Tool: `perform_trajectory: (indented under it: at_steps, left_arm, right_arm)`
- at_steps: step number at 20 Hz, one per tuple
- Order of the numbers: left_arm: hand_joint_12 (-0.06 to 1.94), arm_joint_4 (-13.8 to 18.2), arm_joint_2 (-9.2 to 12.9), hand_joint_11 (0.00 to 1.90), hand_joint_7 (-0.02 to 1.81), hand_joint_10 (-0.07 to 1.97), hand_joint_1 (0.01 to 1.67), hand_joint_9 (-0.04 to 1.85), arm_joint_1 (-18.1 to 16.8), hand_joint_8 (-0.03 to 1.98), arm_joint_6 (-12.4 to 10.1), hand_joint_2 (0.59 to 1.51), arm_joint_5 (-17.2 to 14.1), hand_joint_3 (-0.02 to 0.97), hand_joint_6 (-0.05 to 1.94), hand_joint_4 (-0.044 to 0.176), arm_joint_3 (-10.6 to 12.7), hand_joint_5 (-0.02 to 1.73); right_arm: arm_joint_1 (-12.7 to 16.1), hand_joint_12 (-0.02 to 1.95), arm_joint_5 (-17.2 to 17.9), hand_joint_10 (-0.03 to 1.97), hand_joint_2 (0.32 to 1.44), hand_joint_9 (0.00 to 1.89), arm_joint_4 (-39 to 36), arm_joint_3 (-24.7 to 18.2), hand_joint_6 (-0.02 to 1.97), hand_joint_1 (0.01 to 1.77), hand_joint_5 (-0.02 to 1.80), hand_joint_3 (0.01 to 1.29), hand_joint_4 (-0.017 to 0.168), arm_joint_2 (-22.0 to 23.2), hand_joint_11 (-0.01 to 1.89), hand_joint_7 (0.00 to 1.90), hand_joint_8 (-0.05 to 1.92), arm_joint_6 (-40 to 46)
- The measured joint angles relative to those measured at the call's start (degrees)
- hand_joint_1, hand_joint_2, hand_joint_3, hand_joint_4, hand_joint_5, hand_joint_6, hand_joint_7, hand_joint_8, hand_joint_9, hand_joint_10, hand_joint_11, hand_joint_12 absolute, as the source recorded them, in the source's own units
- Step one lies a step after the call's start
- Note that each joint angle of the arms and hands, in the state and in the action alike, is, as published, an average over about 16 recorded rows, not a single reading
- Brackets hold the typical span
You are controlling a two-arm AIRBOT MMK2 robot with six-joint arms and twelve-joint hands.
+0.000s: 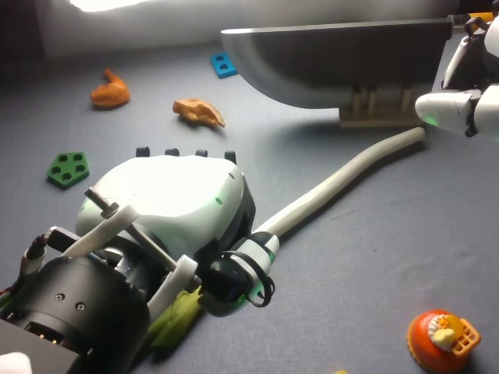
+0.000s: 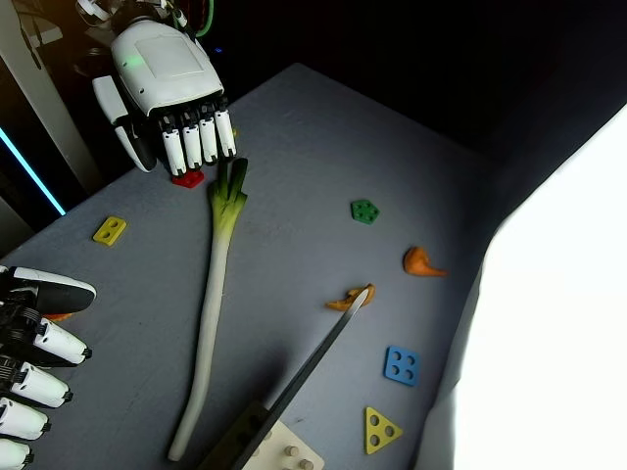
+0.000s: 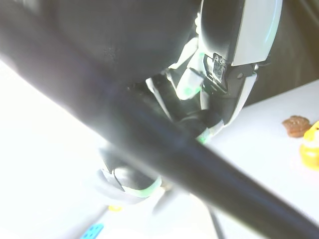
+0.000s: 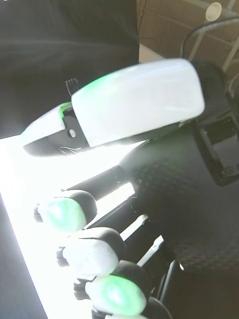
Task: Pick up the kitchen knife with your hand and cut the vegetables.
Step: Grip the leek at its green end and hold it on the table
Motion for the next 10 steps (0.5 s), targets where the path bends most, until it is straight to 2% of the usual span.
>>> perform_trajectory:
  at_steps: [4, 8, 10]
  left_arm:
    - [0.72, -0.4, 0.0, 0.17, 0.36, 0.56, 0.12, 0.3, -0.1, 0.61, 0.0, 1.236, 0.0, 0.049, 0.56, 0.025, 0.0, 0.32]
    - [0.63, -1.5, 0.0, 0.13, 0.31, 0.42, 0.09, 0.25, -0.5, 0.45, 0.8, 1.227, 0.2, 0.04, 0.41, 0.027, 0.0, 0.27]
    - [0.47, -2.5, 0.0, 0.06, 0.22, 0.23, 0.05, 0.17, -0.9, 0.26, 1.6, 1.204, 0.3, 0.038, 0.23, 0.03, 0.0, 0.19]
  right_arm:
    - [-0.1, 0.63, 0.4, 0.67, 1.11, 0.5, 0.0, 0.0, 0.69, 0.15, 0.44, 0.08, 0.036, 0.0, 0.51, 0.48, 0.65, -0.1]
    - [-0.2, 0.47, 1.7, 0.5, 1.1, 0.37, 0.1, 0.0, 0.51, 0.15, 0.33, 0.07, 0.03, 0.0, 0.38, 0.36, 0.49, -0.2]
    - [-0.3, 0.28, 2.6, 0.3, 1.08, 0.23, 0.2, 0.0, 0.32, 0.16, 0.2, 0.07, 0.014, 0.0, 0.24, 0.22, 0.3, -0.3]
